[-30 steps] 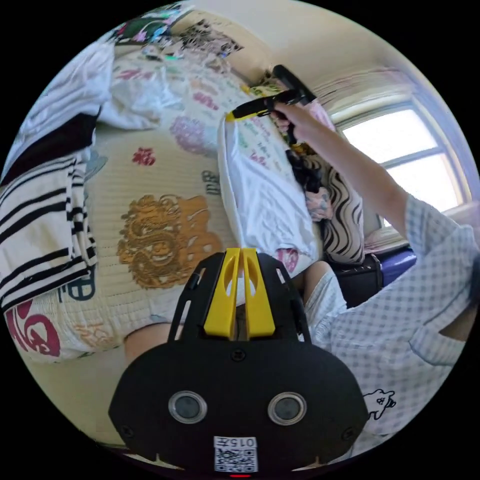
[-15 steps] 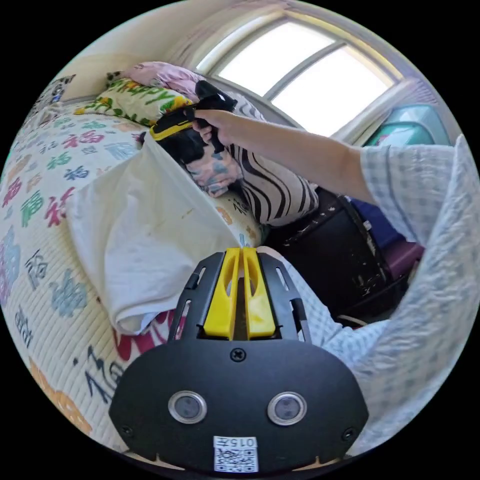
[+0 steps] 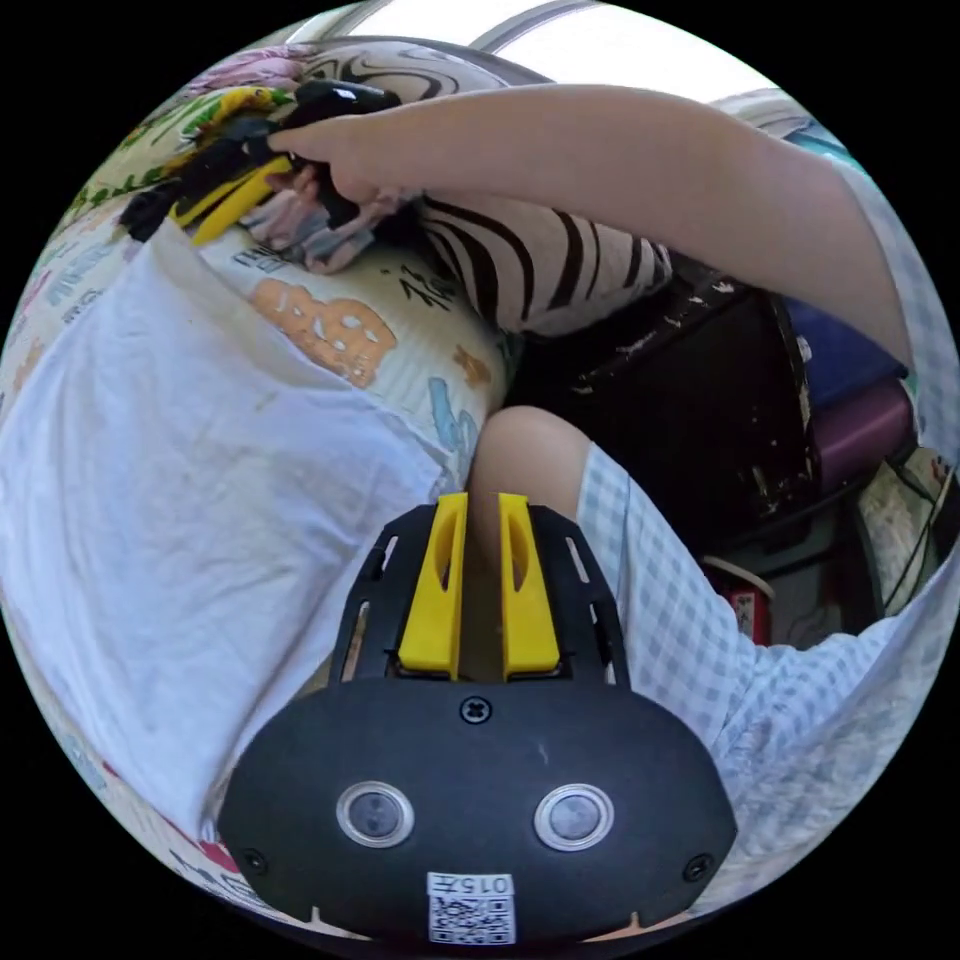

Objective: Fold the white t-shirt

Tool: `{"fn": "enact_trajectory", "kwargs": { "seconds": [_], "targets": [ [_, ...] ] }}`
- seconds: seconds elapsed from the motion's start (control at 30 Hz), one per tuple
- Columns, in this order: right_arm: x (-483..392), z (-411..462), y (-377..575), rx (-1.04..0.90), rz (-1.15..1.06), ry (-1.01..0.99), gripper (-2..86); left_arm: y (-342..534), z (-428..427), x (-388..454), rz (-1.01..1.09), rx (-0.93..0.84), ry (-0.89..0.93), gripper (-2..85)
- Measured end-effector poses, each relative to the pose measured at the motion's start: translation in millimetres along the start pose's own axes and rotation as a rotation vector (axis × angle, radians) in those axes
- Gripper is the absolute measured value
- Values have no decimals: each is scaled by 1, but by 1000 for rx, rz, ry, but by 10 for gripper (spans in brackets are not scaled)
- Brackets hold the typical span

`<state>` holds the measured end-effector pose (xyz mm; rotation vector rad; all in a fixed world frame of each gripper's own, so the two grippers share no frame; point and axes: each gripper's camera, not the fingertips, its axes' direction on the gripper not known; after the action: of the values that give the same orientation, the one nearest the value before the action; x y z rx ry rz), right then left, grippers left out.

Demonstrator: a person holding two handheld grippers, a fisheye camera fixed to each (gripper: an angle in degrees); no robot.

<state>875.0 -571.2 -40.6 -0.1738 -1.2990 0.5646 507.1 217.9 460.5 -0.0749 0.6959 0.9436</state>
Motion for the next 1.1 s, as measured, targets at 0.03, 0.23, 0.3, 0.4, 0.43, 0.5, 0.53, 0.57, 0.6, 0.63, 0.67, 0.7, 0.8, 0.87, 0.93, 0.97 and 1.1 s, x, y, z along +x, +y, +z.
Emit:
{"fn": "enact_trajectory", "kwargs": {
  "seconds": [0.03,0.23,0.3,0.4,0.43,0.5,0.53,0.57,0.6,0.63,0.67,0.7,0.8,0.87,0.93,0.97,1.1],
  "targets": [
    [-3,-13,6,21,-21,16,91,2,-1,-1,16,22,40,56],
    [-26,-71,32,96,-134,50,99,29,-61,-47,-63,176,-168,57],
    [-19,-86,37,111,-108,35,100,46,-82,-82,-144,214,-291,60],
    [-7,-105,48,119,-88,-62,94,76,-104,-152,-318,233,-359,78],
    [-9,-110,53,114,-111,-103,87,89,-107,-177,-374,250,-347,81],
    [-18,-112,59,90,-172,-155,77,104,-102,-206,-429,257,-283,80],
    [-27,-112,61,69,-217,-164,73,111,-94,-219,-447,236,-278,77],
    [-32,-110,61,51,-233,-152,71,118,-87,-227,-453,226,-301,65],
    [-38,-105,60,2,-254,-104,60,121,-85,-229,-452,229,-317,59],
    [-38,-99,58,-57,-236,-31,41,128,-82,-234,-448,243,-349,47],
    [-35,-95,57,-88,-212,6,28,133,-81,-240,-451,247,-360,37],
    [-26,-90,56,-145,-164,48,11,135,-81,-244,-453,244,-358,34],
    [-2,-114,63,-106,-52,-36,3,143,-89,-267,-462,217,-333,31],
    [4,-136,72,-66,-40,6,6,151,-107,-292,-453,228,-325,46],
    [9,-172,81,19,-62,-65,30,155,-124,-319,-457,270,-305,71],
    [10,-181,82,44,-65,-86,43,158,-136,-343,-480,309,-289,89],
    [22,-213,70,114,-50,-77,105,154,-162,-423,-533,412,-201,118]
  ]
}}
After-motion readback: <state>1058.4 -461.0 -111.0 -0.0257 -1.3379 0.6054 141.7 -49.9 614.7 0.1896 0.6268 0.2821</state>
